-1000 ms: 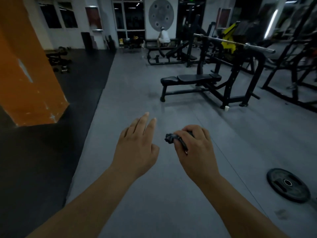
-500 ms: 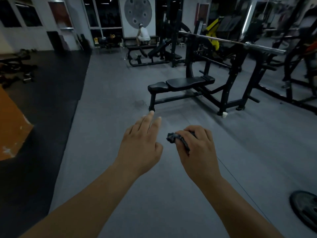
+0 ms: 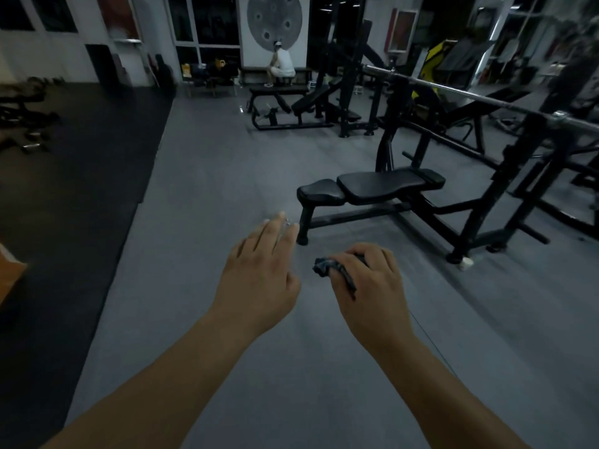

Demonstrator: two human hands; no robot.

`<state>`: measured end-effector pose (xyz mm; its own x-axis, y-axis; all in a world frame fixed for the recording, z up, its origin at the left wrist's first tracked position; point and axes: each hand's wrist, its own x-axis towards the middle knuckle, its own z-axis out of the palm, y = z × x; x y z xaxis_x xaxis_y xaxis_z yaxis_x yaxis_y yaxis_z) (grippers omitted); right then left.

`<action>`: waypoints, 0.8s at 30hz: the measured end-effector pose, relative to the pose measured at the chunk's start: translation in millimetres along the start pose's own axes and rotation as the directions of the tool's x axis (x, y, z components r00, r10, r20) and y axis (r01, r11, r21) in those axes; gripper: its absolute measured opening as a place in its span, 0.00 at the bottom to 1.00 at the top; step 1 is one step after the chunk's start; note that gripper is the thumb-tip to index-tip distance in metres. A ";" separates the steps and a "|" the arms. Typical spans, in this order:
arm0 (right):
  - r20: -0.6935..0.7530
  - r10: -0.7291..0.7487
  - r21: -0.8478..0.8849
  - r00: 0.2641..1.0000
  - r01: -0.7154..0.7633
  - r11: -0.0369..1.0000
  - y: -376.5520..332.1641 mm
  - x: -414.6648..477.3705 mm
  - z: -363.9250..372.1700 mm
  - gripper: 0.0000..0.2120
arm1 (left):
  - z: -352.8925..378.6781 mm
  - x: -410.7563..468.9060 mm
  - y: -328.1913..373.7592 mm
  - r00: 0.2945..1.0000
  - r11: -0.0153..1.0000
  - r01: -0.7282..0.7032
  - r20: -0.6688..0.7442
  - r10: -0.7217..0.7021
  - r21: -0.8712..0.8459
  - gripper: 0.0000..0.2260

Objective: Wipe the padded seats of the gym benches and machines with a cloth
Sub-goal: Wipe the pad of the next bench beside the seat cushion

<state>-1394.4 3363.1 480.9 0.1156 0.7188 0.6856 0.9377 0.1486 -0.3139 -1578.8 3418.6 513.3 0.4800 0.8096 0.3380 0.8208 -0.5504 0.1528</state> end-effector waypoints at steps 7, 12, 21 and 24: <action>-0.030 0.082 -0.062 0.996 -0.084 0.995 45.2 152.1 126.1 0.09 | 41.2 192.2 -107.1 0.992 0.994 -0.102 0.075 0.104 -0.038 0.31; -0.073 0.117 -0.058 0.990 -0.121 0.991 99.3 260.6 238.2 0.09 | 101.3 338.0 -177.0 0.981 0.984 -0.176 0.089 0.175 0.001 0.31; -0.053 0.210 -0.042 0.976 -0.212 0.976 206.2 461.7 429.3 0.09 | 195.1 610.5 -277.7 0.951 0.964 -0.266 0.169 0.258 0.026 0.29; -0.056 0.240 -0.055 0.969 -0.243 0.968 230.3 523.2 486.2 0.08 | 223.0 690.3 -315.8 0.936 0.950 -0.310 0.183 0.302 0.018 0.29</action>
<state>-1277.2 4103.5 447.9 0.3555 0.6944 0.6256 0.8981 -0.0683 -0.4345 -1437.6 4196.7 491.2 0.7537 0.6285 0.1922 0.6367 -0.7708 0.0237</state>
